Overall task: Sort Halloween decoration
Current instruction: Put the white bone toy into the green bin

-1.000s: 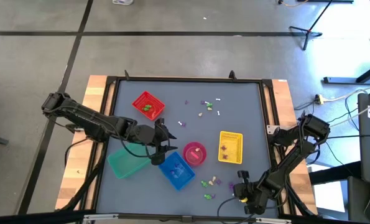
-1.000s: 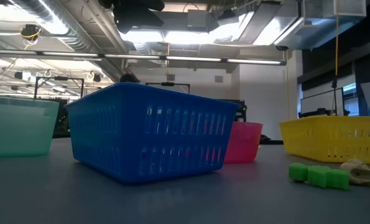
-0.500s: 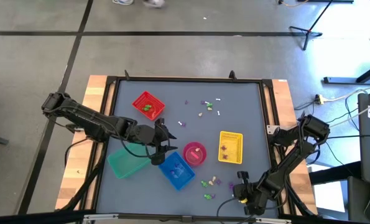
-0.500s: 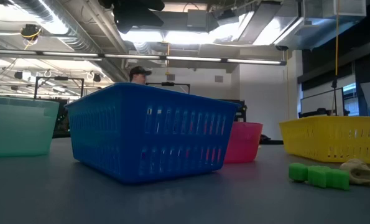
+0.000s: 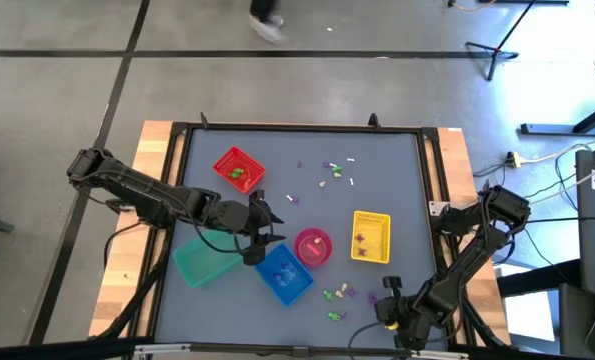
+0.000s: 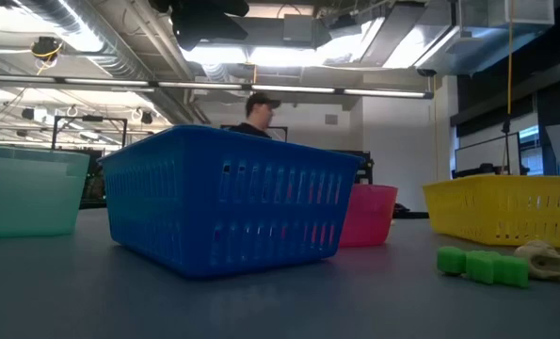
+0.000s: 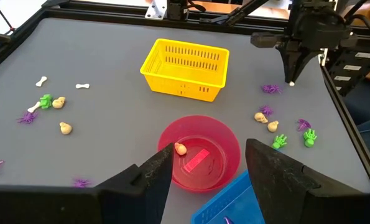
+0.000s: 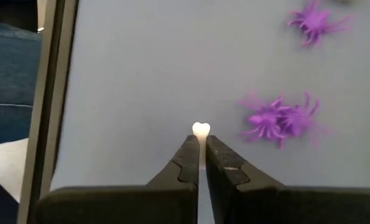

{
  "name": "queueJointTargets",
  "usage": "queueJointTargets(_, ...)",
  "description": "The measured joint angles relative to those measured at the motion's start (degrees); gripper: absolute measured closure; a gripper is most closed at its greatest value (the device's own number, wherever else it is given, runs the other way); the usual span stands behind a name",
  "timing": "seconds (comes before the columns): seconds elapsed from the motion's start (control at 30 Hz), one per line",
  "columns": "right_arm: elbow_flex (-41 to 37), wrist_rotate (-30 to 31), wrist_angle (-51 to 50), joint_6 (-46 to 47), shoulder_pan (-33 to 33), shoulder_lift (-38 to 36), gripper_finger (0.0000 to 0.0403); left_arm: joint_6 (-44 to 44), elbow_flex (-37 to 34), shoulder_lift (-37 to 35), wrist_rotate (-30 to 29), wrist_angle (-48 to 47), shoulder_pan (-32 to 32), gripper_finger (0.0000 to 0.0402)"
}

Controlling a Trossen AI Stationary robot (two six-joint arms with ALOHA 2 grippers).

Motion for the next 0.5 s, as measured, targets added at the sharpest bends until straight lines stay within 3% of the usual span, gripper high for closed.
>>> queueJointTargets(0.5, 5.9, 5.2, -3.3, -20.1, -8.6, -0.1, 0.0393, 0.0, 0.0, 0.0, 0.0, 0.0, 0.0, 0.0218)
